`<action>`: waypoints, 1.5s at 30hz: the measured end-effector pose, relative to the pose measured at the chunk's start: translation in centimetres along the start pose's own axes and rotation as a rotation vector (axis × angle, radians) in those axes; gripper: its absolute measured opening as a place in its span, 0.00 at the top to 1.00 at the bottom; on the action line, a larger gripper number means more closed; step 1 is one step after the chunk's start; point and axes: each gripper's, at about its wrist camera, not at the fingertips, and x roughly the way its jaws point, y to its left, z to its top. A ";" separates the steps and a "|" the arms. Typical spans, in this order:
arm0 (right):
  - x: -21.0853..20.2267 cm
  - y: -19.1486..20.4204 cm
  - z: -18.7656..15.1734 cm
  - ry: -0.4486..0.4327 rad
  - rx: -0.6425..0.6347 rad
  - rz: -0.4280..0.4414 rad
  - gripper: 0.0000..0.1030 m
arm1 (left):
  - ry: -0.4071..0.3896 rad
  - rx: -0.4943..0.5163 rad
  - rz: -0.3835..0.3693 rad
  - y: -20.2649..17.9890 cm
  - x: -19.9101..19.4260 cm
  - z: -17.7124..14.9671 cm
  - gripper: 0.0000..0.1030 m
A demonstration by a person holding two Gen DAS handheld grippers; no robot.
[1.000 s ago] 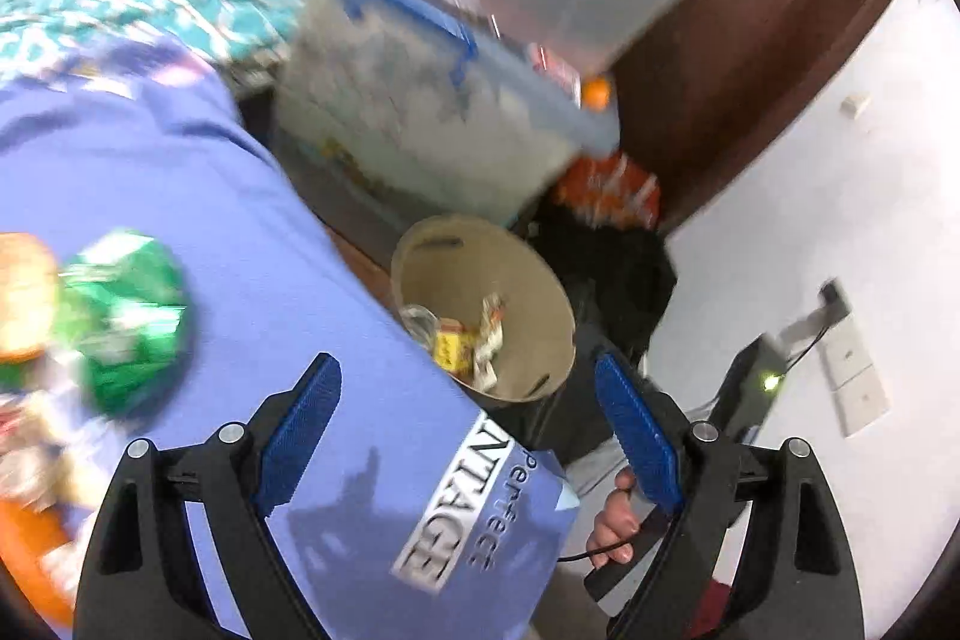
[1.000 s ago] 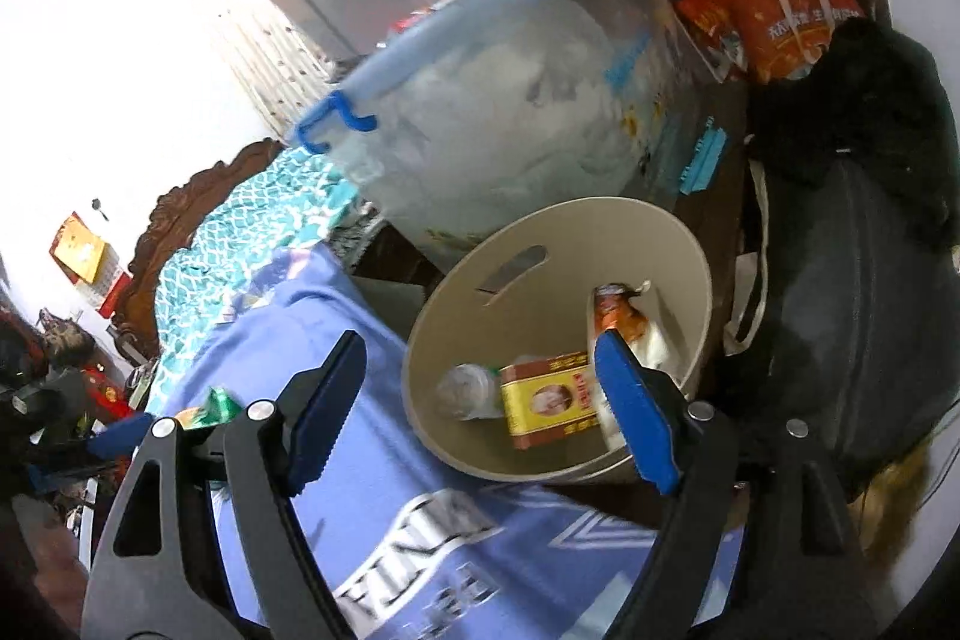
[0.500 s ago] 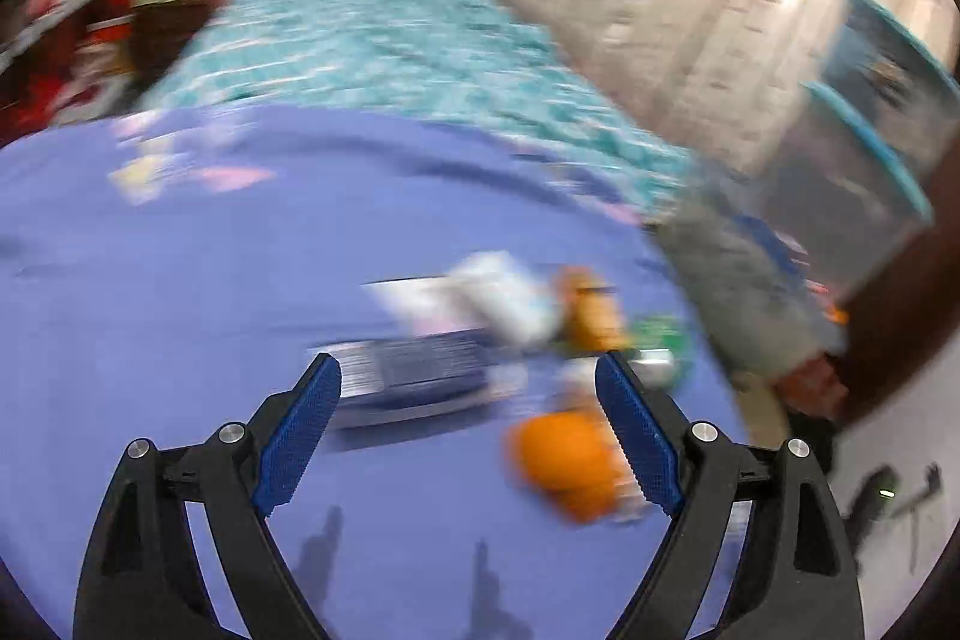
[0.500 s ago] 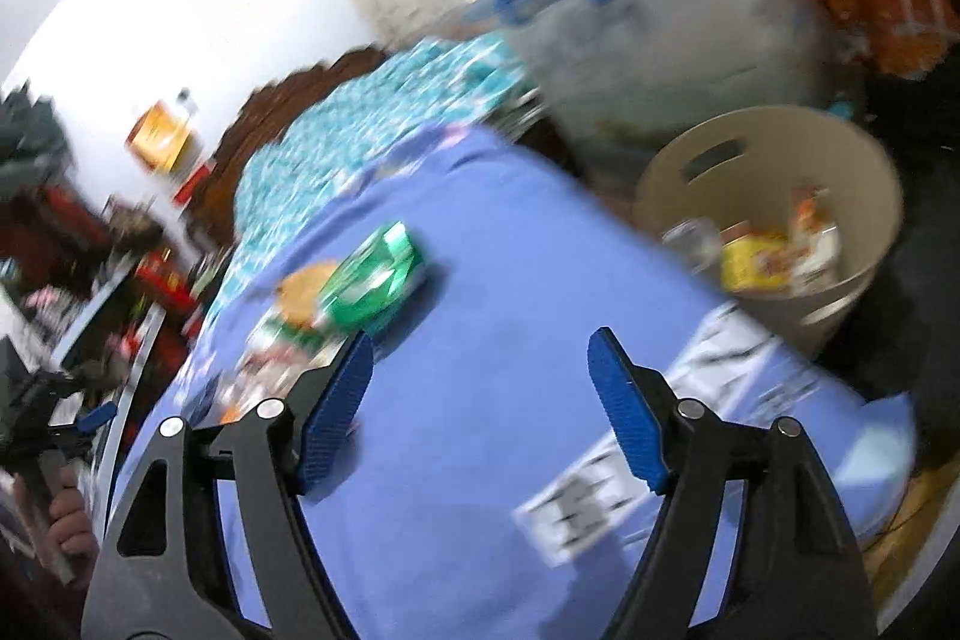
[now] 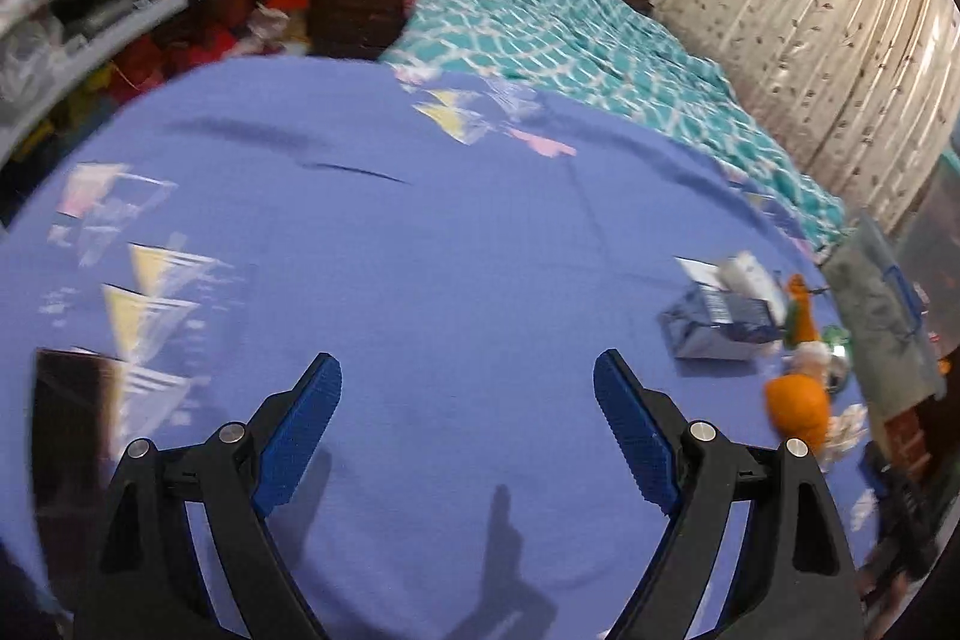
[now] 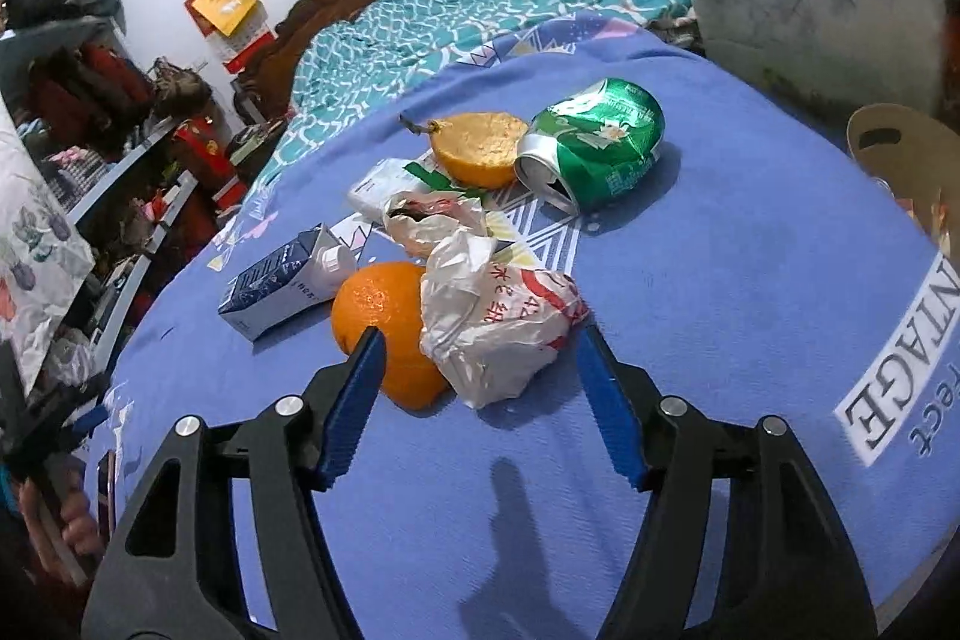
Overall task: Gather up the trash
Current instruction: 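Move both tools back over the bed toward the orange, then grasp the orange with the left tool while the right tool grasps the white-and-red plastic bag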
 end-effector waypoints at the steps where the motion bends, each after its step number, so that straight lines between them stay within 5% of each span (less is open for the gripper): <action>1: 0.1 0.0 0.1 -0.002 0.003 -0.010 0.30 | -0.020 0.015 0.035 0.3 -0.5 -0.2 0.21; 9: 0.1 1.5 -2.0 0.039 -0.031 -0.025 0.30 | -0.021 0.081 0.128 0.9 0.6 -1.3 0.20; 24: 4.0 8.2 -4.0 0.142 -0.142 -0.095 0.31 | 0.026 0.142 0.072 -0.2 5.8 -1.4 0.20; 36: 6.2 9.0 0.1 0.047 -0.146 -0.301 0.31 | 0.070 0.175 0.007 -0.4 8.1 -1.6 0.20; 45: 8.4 11.9 -1.9 0.149 -0.202 -0.275 0.32 | 0.070 0.197 -0.015 -0.9 8.1 -1.7 0.20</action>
